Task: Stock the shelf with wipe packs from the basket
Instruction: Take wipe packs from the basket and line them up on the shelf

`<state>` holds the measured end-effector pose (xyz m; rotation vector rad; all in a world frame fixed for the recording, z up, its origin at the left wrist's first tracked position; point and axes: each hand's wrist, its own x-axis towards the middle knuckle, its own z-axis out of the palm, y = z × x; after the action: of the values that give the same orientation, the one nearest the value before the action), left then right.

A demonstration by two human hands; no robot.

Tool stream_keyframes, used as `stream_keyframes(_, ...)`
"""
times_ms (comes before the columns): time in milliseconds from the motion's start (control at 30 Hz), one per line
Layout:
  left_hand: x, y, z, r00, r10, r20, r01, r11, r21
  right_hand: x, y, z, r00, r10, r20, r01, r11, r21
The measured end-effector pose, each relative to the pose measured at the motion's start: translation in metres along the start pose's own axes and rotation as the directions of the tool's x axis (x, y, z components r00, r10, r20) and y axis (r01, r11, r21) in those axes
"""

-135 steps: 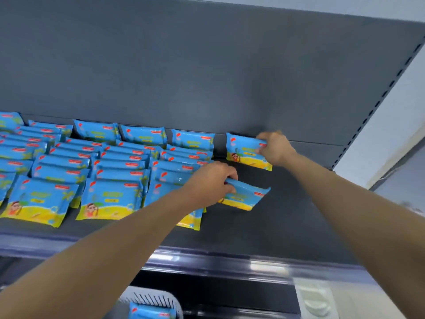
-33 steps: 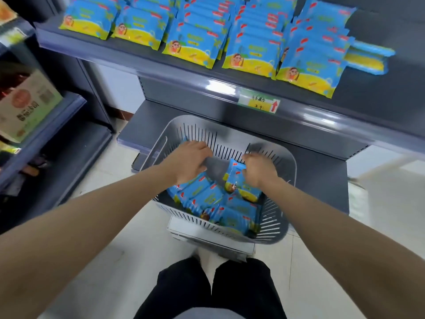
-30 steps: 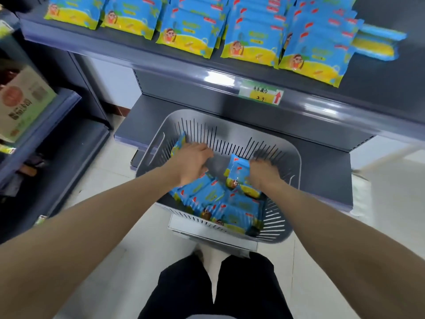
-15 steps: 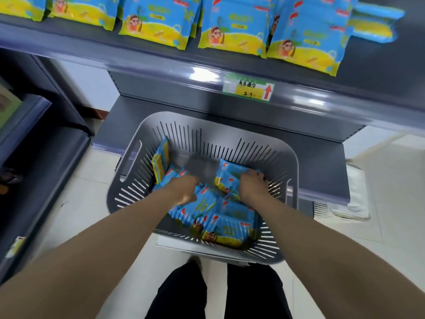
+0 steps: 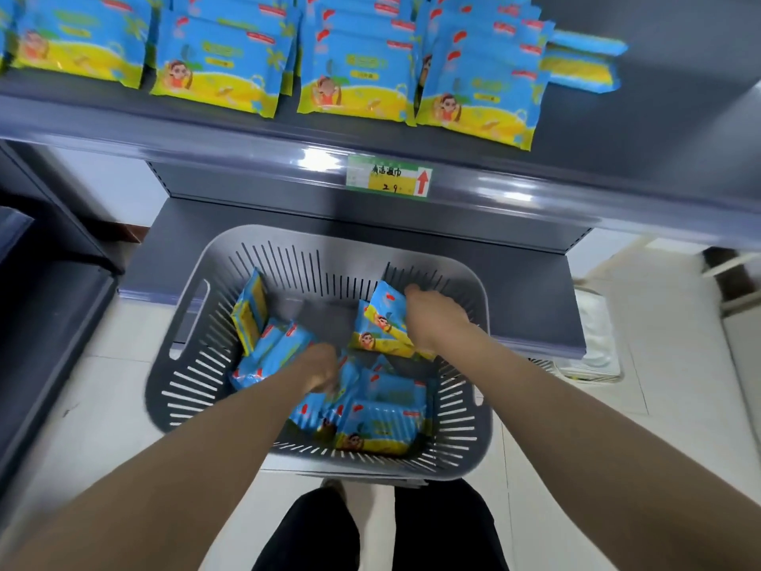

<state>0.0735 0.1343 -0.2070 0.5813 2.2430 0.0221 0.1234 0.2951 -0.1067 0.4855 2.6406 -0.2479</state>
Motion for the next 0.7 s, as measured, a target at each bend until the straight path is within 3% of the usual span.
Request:
stream_keyframes(233, -0.044, 0.008, -0.076, 0.981, 0.101, -0.166, -0.102, 0.995, 0.003, -0.025, -0.007, -0.068, 0.980, -0.042, -0.195, 0.048, 0.998, 0.029)
stream_keyframes(433, -0.108, 0.044, -0.167, 0.927, 0.225, -0.301, -0.236, 0.972, 0.001, -0.054, 0.004, -0.168, 0.916, -0.061, -0.395, 0.097, 0.993, 0.070)
stream_keyframes(700, -0.170, 0.133, -0.262, 0.720, 0.456, -0.523, -0.485, 0.870, 0.090, -0.067, 0.084, -0.273, 0.810, 0.080, -0.581, -0.035, 0.995, 0.089)
